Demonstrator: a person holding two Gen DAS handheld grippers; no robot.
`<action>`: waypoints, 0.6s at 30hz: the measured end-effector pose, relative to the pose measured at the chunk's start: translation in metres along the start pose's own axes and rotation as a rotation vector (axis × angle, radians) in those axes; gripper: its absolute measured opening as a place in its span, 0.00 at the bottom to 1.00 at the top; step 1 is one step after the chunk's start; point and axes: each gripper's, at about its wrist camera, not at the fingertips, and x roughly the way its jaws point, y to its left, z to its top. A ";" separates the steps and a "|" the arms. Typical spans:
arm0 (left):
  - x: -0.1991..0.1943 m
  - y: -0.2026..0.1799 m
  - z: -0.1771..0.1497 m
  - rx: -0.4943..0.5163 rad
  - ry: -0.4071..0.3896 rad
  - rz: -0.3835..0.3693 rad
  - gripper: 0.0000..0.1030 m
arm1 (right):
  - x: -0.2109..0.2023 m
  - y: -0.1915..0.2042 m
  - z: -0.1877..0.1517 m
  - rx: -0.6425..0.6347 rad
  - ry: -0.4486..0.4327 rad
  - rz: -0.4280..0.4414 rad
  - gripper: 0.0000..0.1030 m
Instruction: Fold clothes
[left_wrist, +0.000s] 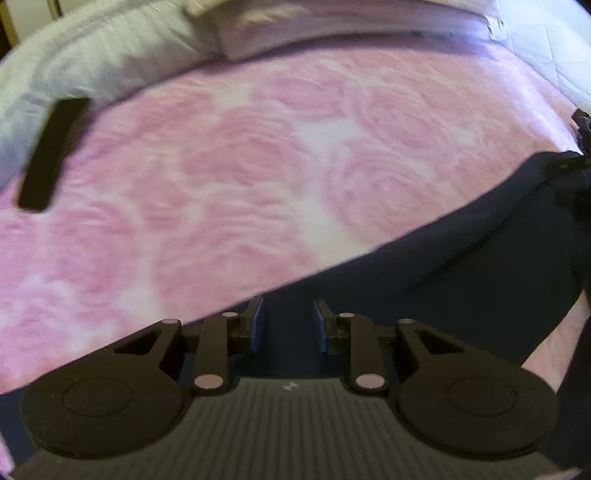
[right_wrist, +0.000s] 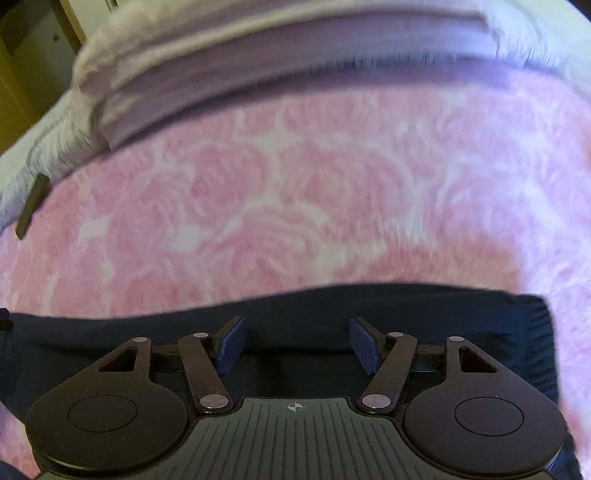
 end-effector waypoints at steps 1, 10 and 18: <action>0.009 -0.005 0.003 0.005 0.013 -0.001 0.22 | 0.010 -0.004 0.003 -0.015 0.002 0.002 0.63; 0.021 -0.014 0.018 -0.020 -0.032 0.034 0.22 | -0.013 -0.005 0.018 -0.033 -0.126 0.040 0.63; 0.025 -0.039 0.011 0.003 -0.018 -0.036 0.25 | -0.009 0.001 -0.018 -0.023 -0.028 0.062 0.63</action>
